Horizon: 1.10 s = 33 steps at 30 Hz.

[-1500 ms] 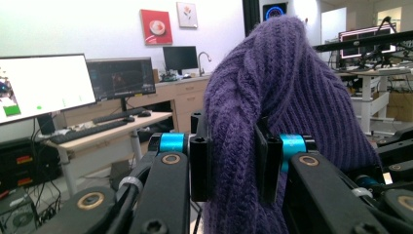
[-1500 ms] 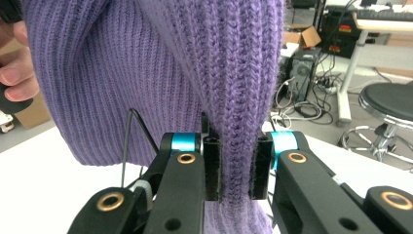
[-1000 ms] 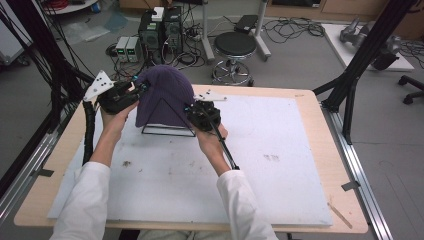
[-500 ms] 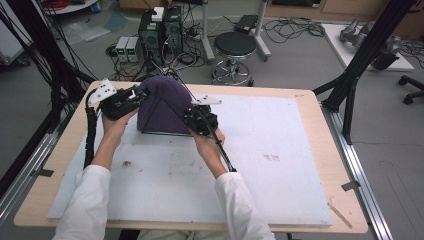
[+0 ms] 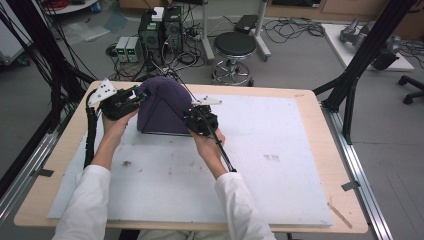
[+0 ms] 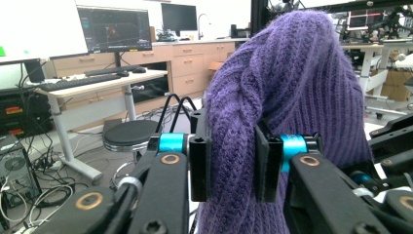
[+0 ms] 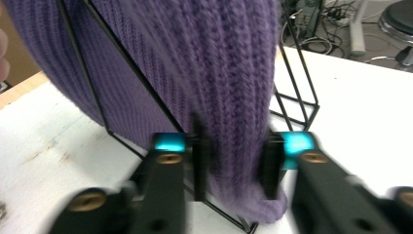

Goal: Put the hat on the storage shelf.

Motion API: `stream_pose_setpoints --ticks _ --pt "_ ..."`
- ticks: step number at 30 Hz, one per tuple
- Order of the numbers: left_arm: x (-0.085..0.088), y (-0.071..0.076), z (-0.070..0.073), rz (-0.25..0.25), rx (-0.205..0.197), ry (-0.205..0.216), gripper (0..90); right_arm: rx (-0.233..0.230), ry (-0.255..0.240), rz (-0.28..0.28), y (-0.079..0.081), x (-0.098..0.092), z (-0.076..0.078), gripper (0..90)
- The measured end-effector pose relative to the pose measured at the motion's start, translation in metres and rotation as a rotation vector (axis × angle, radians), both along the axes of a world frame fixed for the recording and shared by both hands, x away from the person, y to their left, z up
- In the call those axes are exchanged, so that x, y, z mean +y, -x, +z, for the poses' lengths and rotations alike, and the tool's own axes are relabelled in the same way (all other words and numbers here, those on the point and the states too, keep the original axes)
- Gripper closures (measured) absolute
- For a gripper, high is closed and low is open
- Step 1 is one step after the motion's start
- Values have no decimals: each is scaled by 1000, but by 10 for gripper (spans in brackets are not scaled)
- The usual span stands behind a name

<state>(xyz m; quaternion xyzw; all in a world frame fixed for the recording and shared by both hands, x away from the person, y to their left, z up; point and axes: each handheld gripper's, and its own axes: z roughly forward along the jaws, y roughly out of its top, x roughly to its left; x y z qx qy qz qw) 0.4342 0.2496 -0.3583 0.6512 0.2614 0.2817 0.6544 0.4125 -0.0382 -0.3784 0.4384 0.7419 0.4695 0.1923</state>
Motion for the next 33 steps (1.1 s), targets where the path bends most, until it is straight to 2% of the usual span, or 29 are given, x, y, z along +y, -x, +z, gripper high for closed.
stream_pose_setpoints --ticks 3,5,7,10,13,18,20,21,24,26,30,33 --pt "0 0 0 9 23 13 667 -14 36 -20 0 1 0 412" --pt "0 0 0 15 36 14 607 -24 50 -37 1 0 0 365" --pt "-1 3 2 42 52 24 511 -28 38 -38 1 -1 2 309" --pt "-2 8 10 67 31 57 430 -51 10 -38 3 -3 6 258" --pt "-4 14 17 92 7 73 354 -100 -33 -51 4 -7 11 220" --pt "-4 21 23 93 -11 78 346 -144 -96 -91 3 -18 18 177" --pt "-3 22 24 103 3 77 330 -182 -123 -112 5 -24 23 138" --pt "-3 23 24 103 7 77 319 -218 -136 -124 6 -28 27 124" --pt "-3 28 27 105 -9 78 301 -295 -165 -136 10 -39 37 122" --pt "-3 31 29 106 -22 76 301 -326 -187 -147 13 -47 42 122" --pt "-5 37 32 90 -29 78 300 -361 -213 -171 17 -64 50 121" --pt "-9 42 34 85 -30 62 296 -382 -210 -197 21 -76 54 122"
